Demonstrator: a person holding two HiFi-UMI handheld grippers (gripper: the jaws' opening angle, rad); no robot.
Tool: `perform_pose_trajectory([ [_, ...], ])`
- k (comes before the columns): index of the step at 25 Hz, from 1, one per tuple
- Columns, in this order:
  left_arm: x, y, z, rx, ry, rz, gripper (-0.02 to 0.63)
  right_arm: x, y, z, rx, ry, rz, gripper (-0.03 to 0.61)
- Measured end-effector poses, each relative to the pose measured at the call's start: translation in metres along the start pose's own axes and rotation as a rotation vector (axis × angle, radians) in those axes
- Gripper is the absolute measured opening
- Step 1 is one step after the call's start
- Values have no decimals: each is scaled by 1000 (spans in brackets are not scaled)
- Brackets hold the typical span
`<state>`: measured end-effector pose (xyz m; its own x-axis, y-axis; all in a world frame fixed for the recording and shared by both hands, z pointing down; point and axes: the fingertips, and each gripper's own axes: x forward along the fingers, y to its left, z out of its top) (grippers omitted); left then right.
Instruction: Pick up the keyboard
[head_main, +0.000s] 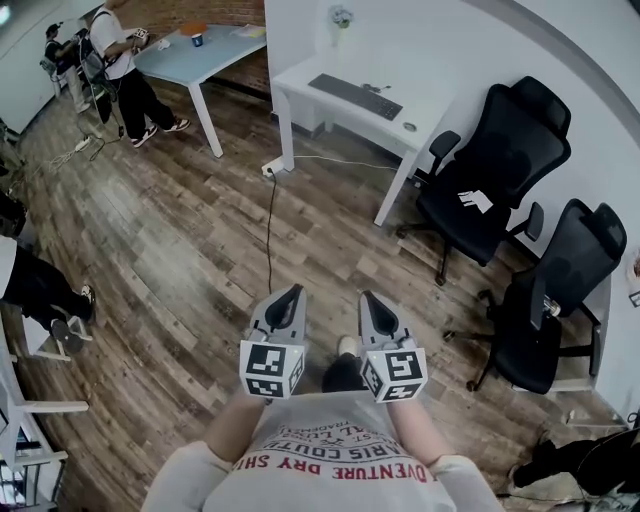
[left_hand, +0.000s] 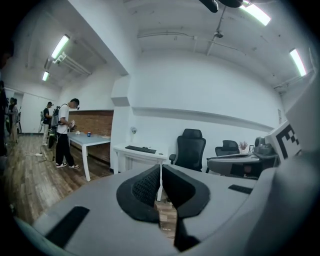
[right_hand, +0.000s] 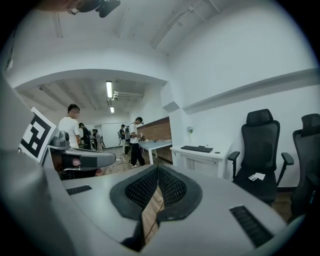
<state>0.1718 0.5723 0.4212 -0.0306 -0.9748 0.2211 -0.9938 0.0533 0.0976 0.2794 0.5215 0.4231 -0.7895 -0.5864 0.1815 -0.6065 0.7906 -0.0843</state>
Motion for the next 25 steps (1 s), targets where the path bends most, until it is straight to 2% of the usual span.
perform_pose_trajectory([
  [9, 140, -11, 50, -13, -20, 69, 34, 89, -127, 44, -28, 23, 44, 25],
  [14, 207, -24, 57, -26, -7, 67, 34, 128, -184, 49, -11, 51, 49, 25],
  [20, 258, -16, 64, -10, 18, 79, 34, 160, -224, 46, 11, 80, 38, 25],
  [25, 296, 2, 64, -17, 41, 57, 34, 191, -241, 39, 32, 110, 13, 25],
])
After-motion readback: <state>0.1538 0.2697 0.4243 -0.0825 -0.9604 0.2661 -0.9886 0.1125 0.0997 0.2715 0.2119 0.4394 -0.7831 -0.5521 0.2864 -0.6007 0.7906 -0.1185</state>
